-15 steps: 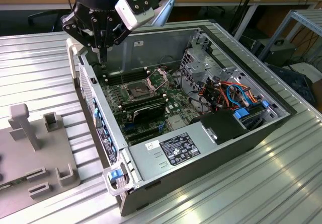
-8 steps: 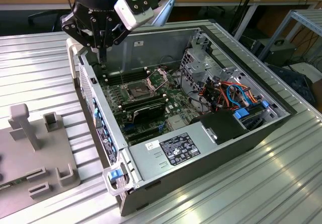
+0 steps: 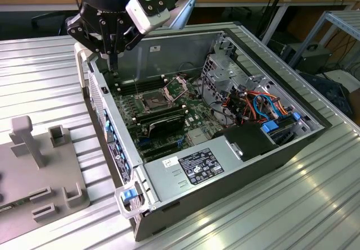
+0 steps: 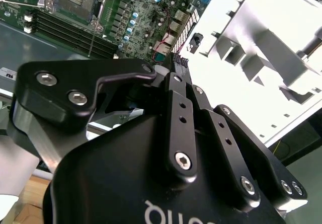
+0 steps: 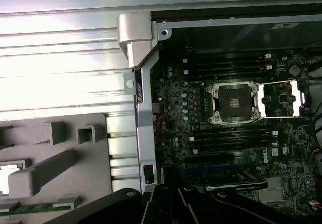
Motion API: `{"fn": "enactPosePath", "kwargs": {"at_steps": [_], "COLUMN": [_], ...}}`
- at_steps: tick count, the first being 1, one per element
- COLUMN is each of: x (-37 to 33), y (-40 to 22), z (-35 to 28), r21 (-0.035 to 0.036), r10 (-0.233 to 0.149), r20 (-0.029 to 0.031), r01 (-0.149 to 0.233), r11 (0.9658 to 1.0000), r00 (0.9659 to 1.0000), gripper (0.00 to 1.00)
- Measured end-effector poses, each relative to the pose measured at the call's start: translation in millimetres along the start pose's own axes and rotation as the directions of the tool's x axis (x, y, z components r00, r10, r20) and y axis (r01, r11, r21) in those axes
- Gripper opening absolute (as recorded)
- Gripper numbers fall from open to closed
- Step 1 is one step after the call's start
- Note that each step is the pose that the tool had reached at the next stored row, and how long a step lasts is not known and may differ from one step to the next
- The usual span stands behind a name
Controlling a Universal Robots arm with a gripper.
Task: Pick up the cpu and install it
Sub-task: 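Reach for the cpu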
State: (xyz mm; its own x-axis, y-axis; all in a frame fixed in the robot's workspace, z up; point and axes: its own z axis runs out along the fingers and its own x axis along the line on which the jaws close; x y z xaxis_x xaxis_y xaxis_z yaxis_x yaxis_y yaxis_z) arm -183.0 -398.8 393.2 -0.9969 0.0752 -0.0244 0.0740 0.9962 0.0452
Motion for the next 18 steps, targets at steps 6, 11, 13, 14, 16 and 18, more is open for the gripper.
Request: {"fn": "enactPosePath", "kwargs": {"at_steps": [6, 11, 13, 14, 16, 18], "x": [0.4, 0.5, 1.3, 1.9, 3.7, 6.6], "y": [0.0, 0.0, -0.1, -0.2, -0.3, -0.5], "z": [0.0, 0.0, 0.0, -0.1, -0.1, -0.2], "r21": [0.0000, 0.0000, 0.0000, 0.0000, -0.0001, 0.0000], "r10": [0.000, 0.000, 0.000, 0.000, 0.000, 0.000], "r20": [0.0001, 0.0001, 0.0000, 0.0000, 0.0000, 0.0000], "r01": [0.000, 0.000, 0.000, 0.000, 0.000, 0.000], "r11": [1.0000, 1.0000, 1.0000, 1.0000, 1.0000, 1.0000], "r00": [1.0000, 1.0000, 1.0000, 1.0000, 1.0000, 1.0000], "gripper": [0.11, 0.11, 0.11, 0.11, 0.11, 0.11]}}
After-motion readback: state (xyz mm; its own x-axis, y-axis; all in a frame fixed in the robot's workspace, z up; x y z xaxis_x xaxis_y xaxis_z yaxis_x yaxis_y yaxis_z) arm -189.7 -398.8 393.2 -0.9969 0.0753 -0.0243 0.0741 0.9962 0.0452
